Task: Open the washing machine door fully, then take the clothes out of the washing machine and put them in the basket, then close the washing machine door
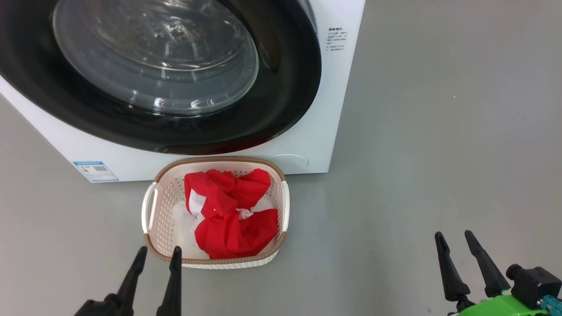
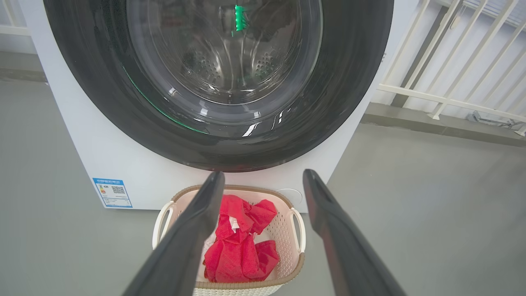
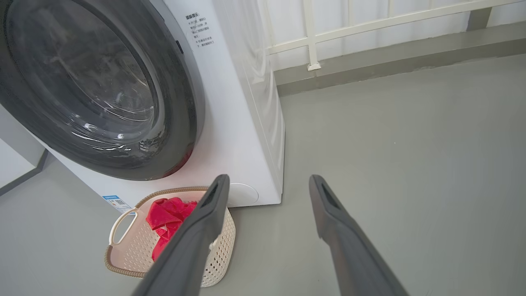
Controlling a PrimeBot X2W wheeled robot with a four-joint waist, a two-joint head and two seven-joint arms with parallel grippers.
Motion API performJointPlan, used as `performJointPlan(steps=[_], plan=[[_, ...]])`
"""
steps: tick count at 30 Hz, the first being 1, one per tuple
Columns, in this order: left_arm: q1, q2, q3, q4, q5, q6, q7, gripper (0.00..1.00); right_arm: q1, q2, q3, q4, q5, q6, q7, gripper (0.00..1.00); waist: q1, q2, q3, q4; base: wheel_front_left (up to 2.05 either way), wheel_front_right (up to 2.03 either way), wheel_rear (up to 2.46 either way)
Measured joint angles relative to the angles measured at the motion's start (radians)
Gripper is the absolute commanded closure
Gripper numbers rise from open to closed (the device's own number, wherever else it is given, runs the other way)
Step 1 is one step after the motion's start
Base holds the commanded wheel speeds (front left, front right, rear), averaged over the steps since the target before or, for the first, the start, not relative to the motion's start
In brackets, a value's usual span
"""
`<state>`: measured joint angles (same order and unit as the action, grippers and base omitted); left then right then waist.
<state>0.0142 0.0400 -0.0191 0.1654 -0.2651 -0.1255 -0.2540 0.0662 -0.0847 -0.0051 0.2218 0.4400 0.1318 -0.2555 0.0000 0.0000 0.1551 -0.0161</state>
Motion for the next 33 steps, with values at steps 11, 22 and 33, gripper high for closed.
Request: performJointPlan(steps=[11, 22, 33], plan=[[0.025, 0.000, -0.001, -0.002, 0.000, 0.000, 0.000, 0.00, 0.014, 0.009, -0.012, -0.007, 0.000, 0.000, 0.000, 0.00, 0.0000, 0.0000, -0.003, -0.004, 0.00, 0.00, 0.00], [0.028, -0.007, -0.013, 0.033, -0.009, 0.002, 0.007, 1.00, 0.013, 0.029, -0.010, 0.039, 0.000, 0.000, 0.000, 1.00, 0.0000, 0.0000, -0.005, 0.002, 0.00, 0.00, 0.00], [0.028, -0.011, -0.016, 0.059, -0.090, 0.002, 0.025, 1.00, 0.013, 0.036, -0.010, 0.065, 0.067, 0.000, 0.019, 1.00, 0.0005, 0.0000, -0.017, 0.002, 0.00, 0.00, 0.00]])
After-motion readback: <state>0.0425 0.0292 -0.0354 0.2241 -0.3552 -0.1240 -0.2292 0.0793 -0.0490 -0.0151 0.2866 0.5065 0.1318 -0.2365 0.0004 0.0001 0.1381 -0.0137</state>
